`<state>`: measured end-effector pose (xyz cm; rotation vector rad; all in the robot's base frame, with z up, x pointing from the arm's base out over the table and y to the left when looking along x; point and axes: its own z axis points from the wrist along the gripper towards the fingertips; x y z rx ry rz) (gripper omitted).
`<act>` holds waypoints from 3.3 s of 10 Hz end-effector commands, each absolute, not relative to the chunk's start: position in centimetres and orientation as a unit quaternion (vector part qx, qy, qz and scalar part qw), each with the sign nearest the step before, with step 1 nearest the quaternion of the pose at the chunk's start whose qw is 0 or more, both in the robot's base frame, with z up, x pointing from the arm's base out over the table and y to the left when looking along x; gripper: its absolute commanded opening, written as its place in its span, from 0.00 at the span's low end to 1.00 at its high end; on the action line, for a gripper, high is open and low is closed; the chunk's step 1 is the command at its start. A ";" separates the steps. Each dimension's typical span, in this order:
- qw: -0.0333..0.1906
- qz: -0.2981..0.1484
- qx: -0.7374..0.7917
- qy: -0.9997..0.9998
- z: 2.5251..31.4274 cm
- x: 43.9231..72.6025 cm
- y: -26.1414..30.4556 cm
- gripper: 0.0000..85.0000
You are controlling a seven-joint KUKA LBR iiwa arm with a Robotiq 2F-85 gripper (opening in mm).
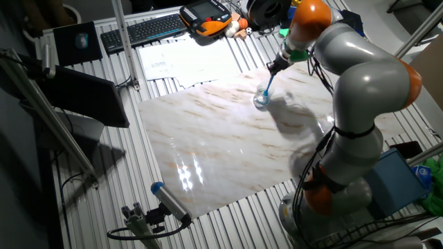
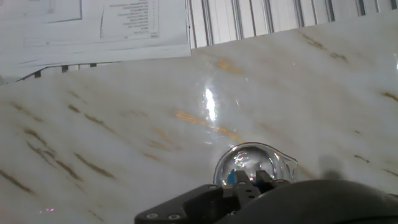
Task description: Stir the beaker with a glass rod
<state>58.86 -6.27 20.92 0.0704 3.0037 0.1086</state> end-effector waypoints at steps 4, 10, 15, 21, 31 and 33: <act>0.072 0.019 0.055 0.996 20.6 59.3 -3.3 0.00; 0.067 0.047 0.034 0.996 21.1 56.9 -6.0 0.00; 0.077 0.036 0.051 0.995 19.9 59.9 -3.9 0.00; 0.067 0.047 0.029 0.996 21.1 56.7 -6.3 0.00; 0.061 0.040 0.036 0.997 21.9 57.1 -5.6 0.00; 0.059 0.029 0.056 0.996 22.2 56.0 -3.5 0.00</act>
